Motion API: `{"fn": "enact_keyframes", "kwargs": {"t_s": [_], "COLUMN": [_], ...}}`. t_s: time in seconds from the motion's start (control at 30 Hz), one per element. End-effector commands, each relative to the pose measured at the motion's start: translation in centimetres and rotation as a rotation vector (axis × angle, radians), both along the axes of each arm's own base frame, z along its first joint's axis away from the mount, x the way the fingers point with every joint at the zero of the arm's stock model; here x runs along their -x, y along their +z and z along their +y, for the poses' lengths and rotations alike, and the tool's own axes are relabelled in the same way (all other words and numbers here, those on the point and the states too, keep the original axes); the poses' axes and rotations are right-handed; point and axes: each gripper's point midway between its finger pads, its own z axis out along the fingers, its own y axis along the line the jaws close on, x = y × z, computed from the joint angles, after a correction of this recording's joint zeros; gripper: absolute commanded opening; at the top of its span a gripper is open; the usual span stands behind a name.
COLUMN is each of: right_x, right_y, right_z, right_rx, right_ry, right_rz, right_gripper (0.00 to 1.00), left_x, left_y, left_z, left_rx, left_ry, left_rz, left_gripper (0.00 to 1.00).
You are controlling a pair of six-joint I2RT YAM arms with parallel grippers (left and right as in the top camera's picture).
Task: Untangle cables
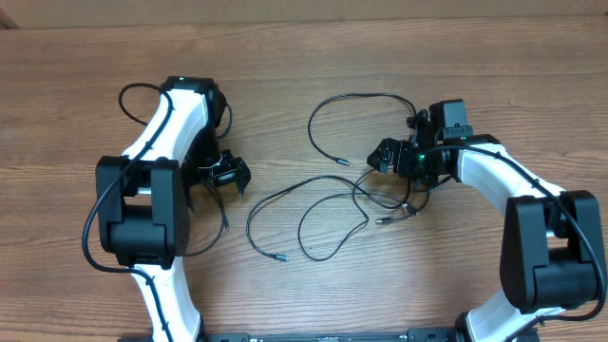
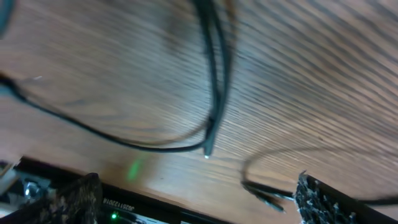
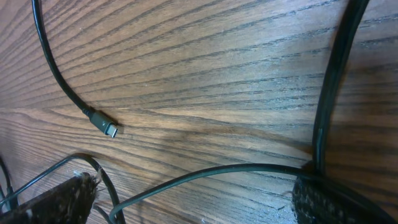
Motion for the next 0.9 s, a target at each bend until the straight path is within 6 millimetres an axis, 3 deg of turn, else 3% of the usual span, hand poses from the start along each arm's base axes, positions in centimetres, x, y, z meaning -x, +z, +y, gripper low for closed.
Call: {"fn": "enact_keyframes", "kwargs": {"t_s": [0.0,0.3,0.47,0.57,0.7,0.87], "right_x": [0.1,0.1,0.1,0.1,0.1,0.1], "right_y": [-0.4,-0.4,-0.4,-0.4,-0.4,-0.4], "right_z": [-0.2,-0.2,-0.2,-0.2,-0.2,-0.2], "right_rx": [0.018,0.018,0.018,0.018,0.018,0.018], "right_ry": [-0.005,-0.005,-0.005,-0.005,-0.005,-0.005], "right_rz": [0.009,0.009,0.009,0.009,0.010,0.010], "right_gripper": [1.00,1.00,1.00,1.00,1.00,1.00], "left_x": [0.1,0.2,0.8,1.3,2.3,3.2], "left_y": [0.7,3.4,3.8,2.6,0.3,-2.9], "left_z": [0.6,0.6,1.0,0.7,0.7,-0.1], "left_rx": [-0.094,-0.080,-0.104,-0.083,-0.075,-0.024], "left_ry": [0.026,0.032,0.078,0.086,0.089,0.105], "left_rz": [-0.024,-0.119,-0.195,-0.232,-0.223,-0.232], "left_gripper": [0.98,0.98,0.99,0.99,0.87,0.81]}}
